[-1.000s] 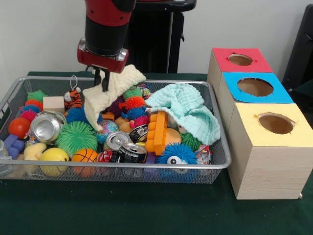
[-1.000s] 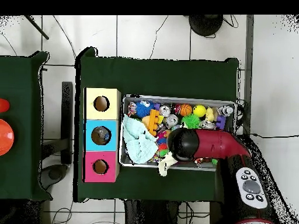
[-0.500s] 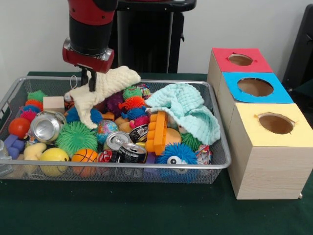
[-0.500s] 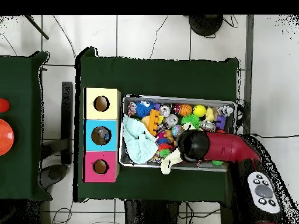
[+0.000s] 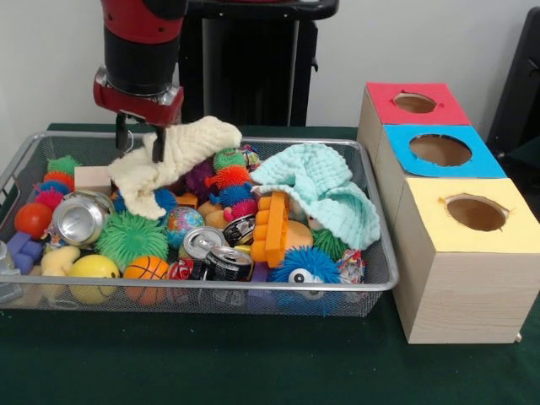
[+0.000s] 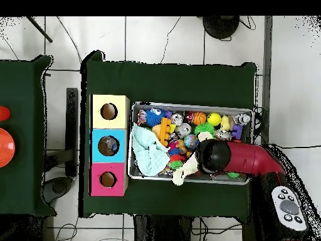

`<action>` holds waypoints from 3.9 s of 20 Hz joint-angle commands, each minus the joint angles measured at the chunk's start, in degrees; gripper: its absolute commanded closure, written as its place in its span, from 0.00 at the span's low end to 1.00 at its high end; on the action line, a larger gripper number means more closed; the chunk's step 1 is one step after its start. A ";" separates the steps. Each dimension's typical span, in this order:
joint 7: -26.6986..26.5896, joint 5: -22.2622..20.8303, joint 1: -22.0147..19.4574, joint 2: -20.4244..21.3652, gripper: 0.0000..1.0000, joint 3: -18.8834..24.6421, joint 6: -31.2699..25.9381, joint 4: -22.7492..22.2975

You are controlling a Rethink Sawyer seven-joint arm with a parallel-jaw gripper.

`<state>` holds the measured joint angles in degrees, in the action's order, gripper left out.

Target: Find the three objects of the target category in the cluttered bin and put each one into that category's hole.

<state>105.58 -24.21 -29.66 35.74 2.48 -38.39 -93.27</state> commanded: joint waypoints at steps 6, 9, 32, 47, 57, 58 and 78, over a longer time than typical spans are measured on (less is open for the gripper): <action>11.19 4.60 5.70 -2.11 0.00 3.41 6.80 -3.75; 12.26 8.68 6.89 -1.17 0.00 4.11 4.58 -5.69; 13.39 16.44 16.79 -9.65 0.00 -1.87 18.77 -10.09; 9.13 21.30 15.80 -12.11 0.00 2.94 12.36 -11.28; 4.39 20.38 11.73 -21.46 0.00 8.44 19.29 -9.53; 4.31 20.19 11.46 -21.51 1.00 8.87 19.71 -9.81; -1.41 14.88 10.80 -7.72 1.00 -3.22 0.43 -2.49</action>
<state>105.58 -5.07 -16.88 28.58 1.90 -28.00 -100.98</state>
